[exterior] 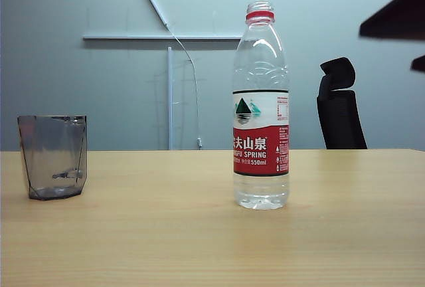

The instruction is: Pick up the mineral water bottle on the table and pour water into the mug until it's half full.

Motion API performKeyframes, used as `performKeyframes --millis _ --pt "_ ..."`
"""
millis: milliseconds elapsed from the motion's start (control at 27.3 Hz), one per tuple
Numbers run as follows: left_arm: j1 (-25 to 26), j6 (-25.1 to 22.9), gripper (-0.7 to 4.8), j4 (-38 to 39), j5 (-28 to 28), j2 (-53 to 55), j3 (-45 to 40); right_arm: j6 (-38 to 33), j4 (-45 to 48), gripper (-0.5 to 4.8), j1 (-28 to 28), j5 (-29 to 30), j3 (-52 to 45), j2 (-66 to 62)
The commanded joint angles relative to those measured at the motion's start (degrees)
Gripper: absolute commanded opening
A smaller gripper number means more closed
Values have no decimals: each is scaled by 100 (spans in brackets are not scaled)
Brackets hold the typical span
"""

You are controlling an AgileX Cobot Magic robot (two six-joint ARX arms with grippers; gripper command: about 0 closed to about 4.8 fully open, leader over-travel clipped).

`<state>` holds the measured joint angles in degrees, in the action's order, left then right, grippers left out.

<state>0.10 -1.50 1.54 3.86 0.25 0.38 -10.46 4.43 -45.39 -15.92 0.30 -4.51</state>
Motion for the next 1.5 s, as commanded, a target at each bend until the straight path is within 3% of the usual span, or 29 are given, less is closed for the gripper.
performKeyframes --millis 37,220,329,439,622,769,1025,1501 --pt "-4 -2 -2 28 -17 9 13 205 420 479 -409 -297 -13 -654" --pt "-4 -2 -2 92 -22 9 13 472 2048 479 -245 -391 -4 -2424" --pt "-4 -2 -2 101 -17 9 13 472 3270 479 50 291 7 -3676" --pt "-2 -2 -2 98 -24 9 13 474 3930 479 105 409 170 -4629" --pt "-4 -2 -2 96 -20 9 13 581 4448 479 116 398 896 -6245" --pt "-4 -2 -2 98 -17 9 13 595 4881 479 125 -116 1357 -7208" --pt "-2 -2 -2 101 -17 9 13 597 5888 479 131 -26 1547 -8133" --pt "-4 -2 -2 101 -17 9 13 595 6033 479 181 -153 2129 -9031"
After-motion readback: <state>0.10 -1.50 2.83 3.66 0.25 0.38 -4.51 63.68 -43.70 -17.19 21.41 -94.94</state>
